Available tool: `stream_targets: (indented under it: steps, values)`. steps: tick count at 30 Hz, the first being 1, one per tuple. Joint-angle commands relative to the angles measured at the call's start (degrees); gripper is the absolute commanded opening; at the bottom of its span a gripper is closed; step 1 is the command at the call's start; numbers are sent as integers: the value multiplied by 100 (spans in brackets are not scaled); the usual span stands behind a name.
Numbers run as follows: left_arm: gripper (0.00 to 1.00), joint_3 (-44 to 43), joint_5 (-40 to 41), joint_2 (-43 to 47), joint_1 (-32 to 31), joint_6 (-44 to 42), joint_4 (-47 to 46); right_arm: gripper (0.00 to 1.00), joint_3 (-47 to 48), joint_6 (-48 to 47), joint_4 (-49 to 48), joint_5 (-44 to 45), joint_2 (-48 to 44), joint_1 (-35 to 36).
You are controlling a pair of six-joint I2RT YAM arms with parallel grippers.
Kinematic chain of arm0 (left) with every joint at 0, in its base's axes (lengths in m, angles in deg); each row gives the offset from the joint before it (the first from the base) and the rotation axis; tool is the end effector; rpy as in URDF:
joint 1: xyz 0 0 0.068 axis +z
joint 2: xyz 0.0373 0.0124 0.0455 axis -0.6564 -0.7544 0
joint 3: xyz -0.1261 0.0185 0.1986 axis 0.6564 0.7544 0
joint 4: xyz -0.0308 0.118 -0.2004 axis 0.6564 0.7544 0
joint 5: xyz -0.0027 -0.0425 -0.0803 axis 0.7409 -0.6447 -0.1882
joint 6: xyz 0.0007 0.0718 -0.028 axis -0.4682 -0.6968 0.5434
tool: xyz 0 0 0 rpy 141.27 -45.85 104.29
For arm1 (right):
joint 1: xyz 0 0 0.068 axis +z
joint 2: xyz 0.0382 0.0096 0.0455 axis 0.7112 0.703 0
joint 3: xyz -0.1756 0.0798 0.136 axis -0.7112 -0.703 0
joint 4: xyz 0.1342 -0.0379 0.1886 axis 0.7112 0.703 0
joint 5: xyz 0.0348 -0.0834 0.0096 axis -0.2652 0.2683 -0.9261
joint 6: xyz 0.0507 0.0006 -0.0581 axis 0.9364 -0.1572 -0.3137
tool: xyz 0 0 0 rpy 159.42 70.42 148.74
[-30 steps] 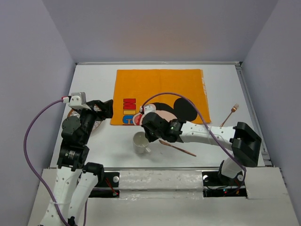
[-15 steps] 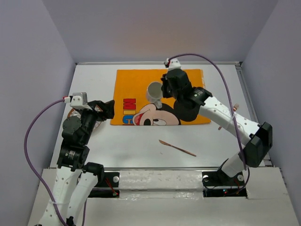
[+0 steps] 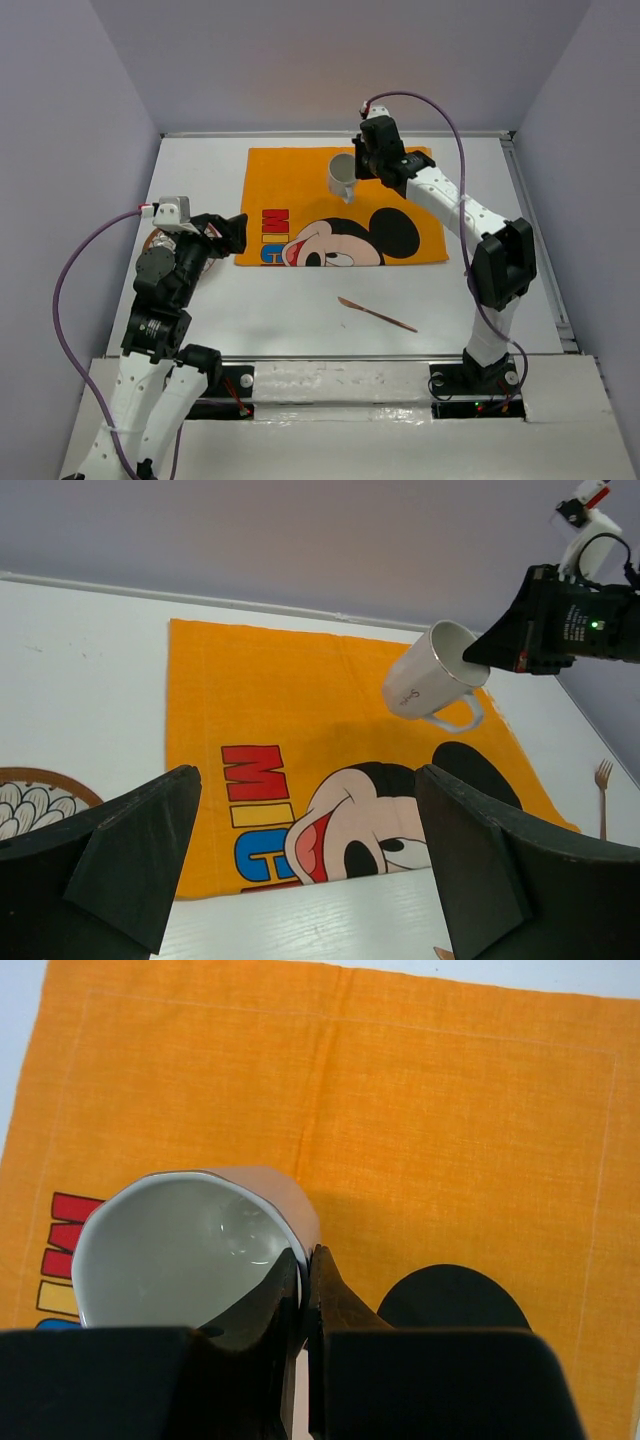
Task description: Set the dinner table for one person
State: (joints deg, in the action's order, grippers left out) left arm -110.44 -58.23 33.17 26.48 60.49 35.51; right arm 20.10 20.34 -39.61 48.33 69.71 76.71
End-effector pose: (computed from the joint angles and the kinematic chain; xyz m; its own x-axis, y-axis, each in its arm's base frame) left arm 0.1543 -0.0422 0.3403 0.0465 -0.2745 -0.9605 0.3034 0.9200 -0.2482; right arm 0.3703 0.2066 0.2863 -0.5214 -0.0300 -0.8528 -0.1958 0.9769 0.0854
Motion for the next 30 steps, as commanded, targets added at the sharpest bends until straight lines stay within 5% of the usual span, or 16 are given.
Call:
stream_targets:
  steps: [1,13,30]
  values:
    - [99,-90,7,-19,-57,-136,-188,0,693,4,-531,-246,46,-122]
    - [99,-99,68,-27,-110,-162,-161,0,763,-13,-461,-71,337,-237]
    - [99,-99,68,-62,-110,-145,-161,0,1396,-119,-373,-614,714,-2354]
